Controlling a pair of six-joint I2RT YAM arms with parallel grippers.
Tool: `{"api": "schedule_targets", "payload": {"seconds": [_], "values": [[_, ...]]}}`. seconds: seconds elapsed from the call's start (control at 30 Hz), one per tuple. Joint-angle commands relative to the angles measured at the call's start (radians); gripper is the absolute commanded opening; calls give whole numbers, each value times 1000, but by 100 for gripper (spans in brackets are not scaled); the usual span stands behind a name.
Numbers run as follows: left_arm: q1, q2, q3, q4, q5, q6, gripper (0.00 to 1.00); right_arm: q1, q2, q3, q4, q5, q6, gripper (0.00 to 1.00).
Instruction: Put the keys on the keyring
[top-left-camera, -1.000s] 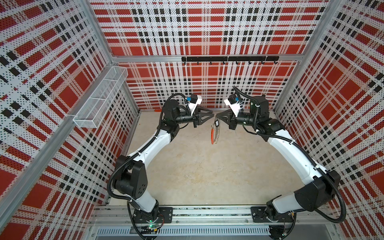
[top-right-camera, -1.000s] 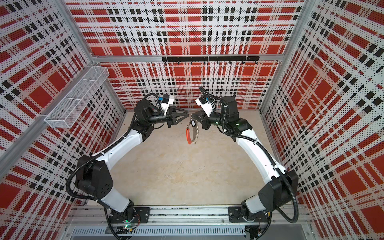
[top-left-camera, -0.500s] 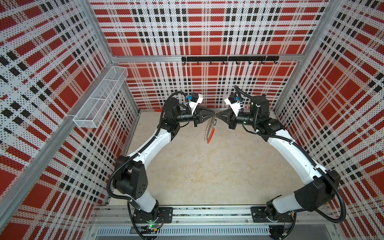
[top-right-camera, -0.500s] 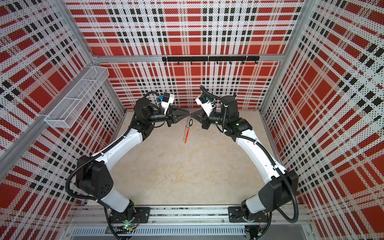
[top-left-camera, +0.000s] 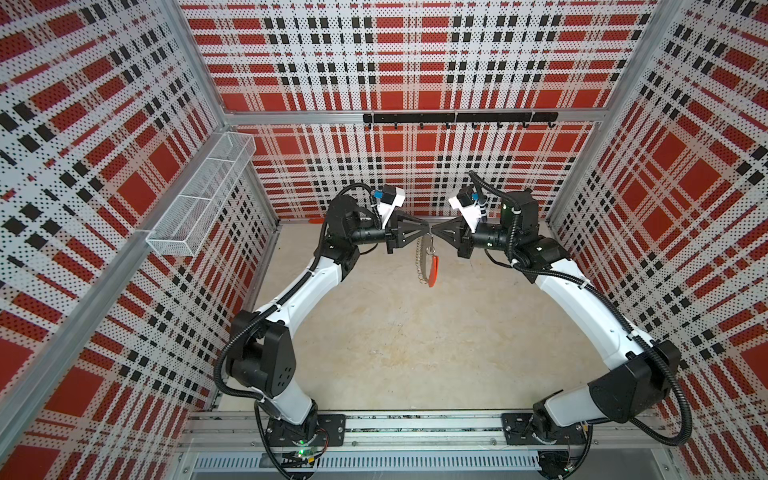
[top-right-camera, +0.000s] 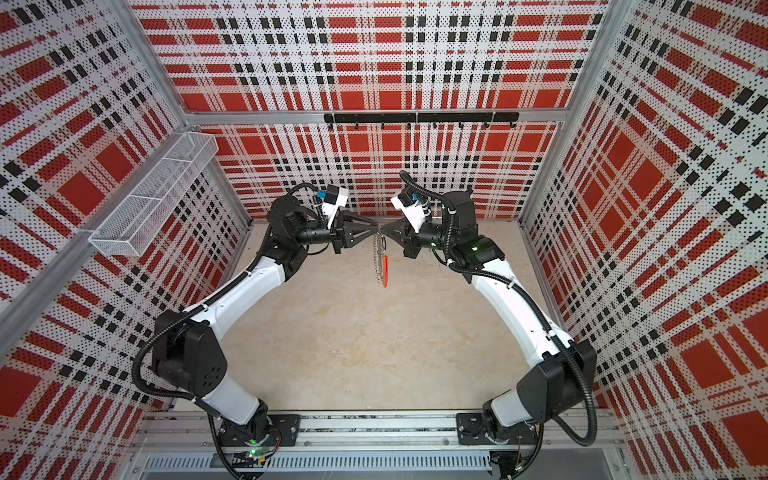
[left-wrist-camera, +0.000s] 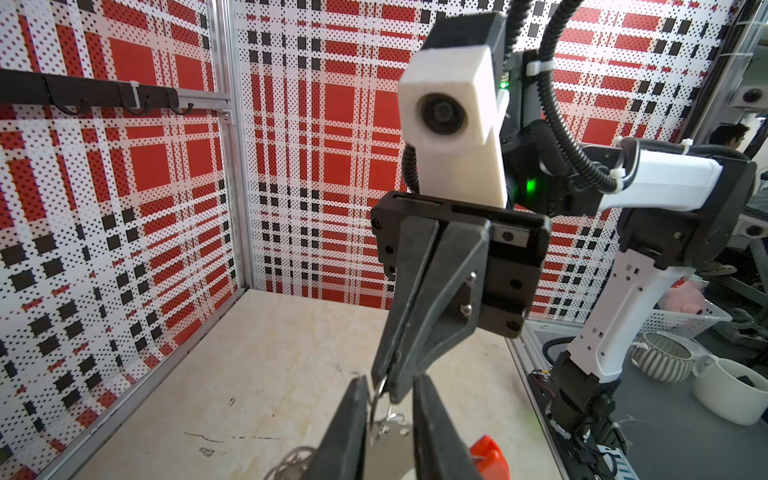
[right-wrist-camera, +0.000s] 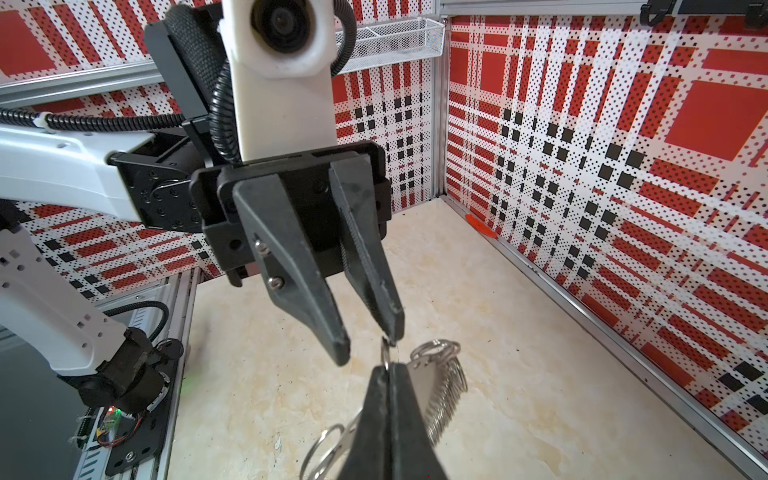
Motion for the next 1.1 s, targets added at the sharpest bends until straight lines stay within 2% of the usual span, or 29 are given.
{"api": "schedule_targets", "payload": {"seconds": [0.0,0.1,0.2,0.37,0.43,0.53,0.63,0.73,0.83,0.97,1.07], "values": [[-4,17,10,3,20,-10,23,11,-17,17,38,-15,-12,0],[-3,19,7,3,18,-11,29,10,-19,19,40,-12,-14,0],[-3,20,5,3,21,-10,28,10,-14,24,42,-20,-10,0],[-4,23,15,3,38,-11,11,18,-5,29,39,-27,-6,0],[-6,25,18,3,46,-13,7,20,-4,28,41,-28,-4,0],[-6,26,18,3,49,-17,8,19,-7,29,45,-25,-4,0],[-9,29,16,3,49,-19,19,19,-10,29,49,-24,-2,0],[-9,27,12,3,54,-19,21,20,-11,29,52,-24,-1,0],[-11,28,11,3,62,-20,16,20,-7,32,54,-26,1,0],[-9,29,13,3,67,-22,1,22,-4,33,52,-26,1,0],[-8,29,16,3,69,-23,0,25,-2,31,46,-23,-2,0]]}}
